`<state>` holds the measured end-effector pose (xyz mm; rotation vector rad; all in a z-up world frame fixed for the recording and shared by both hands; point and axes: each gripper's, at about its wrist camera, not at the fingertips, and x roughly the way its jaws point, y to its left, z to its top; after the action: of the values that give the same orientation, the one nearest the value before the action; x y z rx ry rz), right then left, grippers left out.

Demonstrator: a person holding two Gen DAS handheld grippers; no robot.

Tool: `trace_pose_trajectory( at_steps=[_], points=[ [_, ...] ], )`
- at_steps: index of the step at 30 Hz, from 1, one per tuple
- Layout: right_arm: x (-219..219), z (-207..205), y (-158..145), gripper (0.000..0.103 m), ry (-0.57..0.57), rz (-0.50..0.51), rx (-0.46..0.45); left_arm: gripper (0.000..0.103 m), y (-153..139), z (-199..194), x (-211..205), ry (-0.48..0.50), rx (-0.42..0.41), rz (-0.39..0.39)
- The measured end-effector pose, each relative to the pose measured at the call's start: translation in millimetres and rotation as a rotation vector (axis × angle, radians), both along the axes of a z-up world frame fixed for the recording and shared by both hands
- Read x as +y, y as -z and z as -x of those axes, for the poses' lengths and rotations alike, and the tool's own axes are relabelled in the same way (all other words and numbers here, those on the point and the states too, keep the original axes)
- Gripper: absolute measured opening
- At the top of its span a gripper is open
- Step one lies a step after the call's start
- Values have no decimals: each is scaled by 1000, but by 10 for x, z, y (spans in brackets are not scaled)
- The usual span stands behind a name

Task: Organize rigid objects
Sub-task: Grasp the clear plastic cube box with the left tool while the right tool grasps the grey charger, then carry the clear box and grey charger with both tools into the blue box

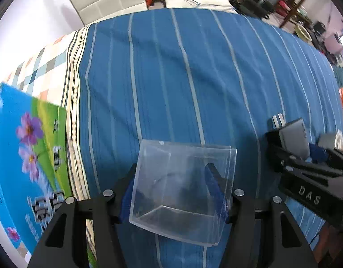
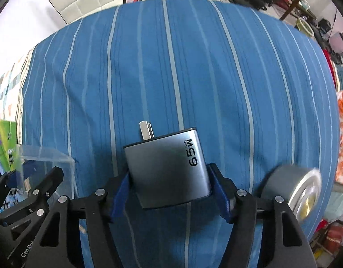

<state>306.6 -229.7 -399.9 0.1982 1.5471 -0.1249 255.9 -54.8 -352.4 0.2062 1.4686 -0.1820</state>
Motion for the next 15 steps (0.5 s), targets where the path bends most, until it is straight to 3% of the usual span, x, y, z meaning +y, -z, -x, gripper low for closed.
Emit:
trace_pose_trajectory(
  at_steps=[7, 10, 15],
  points=[
    [-14, 415, -8, 67, 18, -38, 29, 50, 32, 515, -33, 46, 29, -26],
    [12, 496, 27, 66, 14, -25, 19, 49, 107, 589, -35, 57, 37, -55],
    [91, 474, 27, 66, -28, 16, 18, 50, 141, 506, 38, 49, 83, -37]
  ],
)
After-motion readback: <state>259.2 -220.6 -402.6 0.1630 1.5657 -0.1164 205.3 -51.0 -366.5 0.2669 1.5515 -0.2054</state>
